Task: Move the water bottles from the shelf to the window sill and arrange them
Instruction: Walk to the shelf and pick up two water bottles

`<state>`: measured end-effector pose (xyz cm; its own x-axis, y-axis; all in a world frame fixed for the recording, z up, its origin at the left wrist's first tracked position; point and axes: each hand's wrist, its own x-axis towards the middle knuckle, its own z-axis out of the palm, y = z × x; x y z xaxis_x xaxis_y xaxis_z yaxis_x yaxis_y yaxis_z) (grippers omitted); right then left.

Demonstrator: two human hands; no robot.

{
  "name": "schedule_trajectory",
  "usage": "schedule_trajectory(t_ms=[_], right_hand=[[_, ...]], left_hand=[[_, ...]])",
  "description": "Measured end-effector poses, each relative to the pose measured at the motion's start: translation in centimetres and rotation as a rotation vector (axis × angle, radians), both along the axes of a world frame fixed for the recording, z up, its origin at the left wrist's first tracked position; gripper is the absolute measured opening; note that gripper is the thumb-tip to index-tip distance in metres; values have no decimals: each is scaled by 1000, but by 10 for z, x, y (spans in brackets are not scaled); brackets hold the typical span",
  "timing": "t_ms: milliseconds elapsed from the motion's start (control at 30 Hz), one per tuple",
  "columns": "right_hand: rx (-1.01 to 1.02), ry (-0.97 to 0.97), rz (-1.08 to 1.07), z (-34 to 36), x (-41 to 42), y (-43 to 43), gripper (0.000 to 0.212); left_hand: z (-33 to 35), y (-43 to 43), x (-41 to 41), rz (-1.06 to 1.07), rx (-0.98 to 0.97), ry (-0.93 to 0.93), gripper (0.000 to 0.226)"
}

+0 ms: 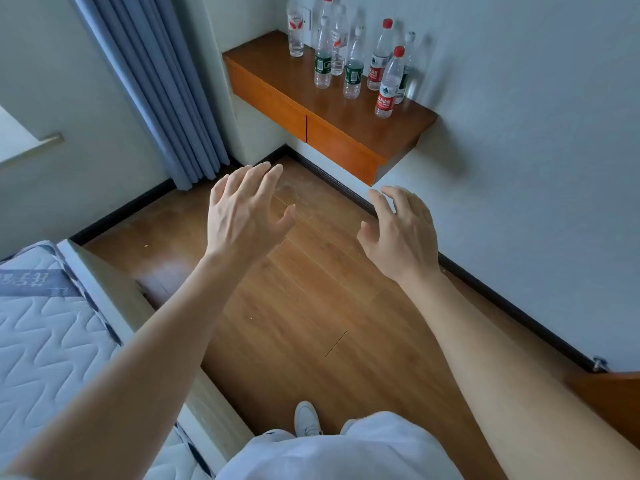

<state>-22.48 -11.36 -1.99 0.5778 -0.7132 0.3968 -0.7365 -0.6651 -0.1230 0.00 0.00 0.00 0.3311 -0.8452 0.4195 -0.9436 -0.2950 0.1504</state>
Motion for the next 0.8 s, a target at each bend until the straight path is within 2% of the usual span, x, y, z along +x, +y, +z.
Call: schedule_trajectory(t_ms=[467,800], right_hand=[[36,26,-16,-18,45,-37,52],[84,30,-24,-27,93,-152,53]], left_hand=[[-12,-40,43,-10,23,-13,61],[-21,-157,88,-20,46,-14,60]])
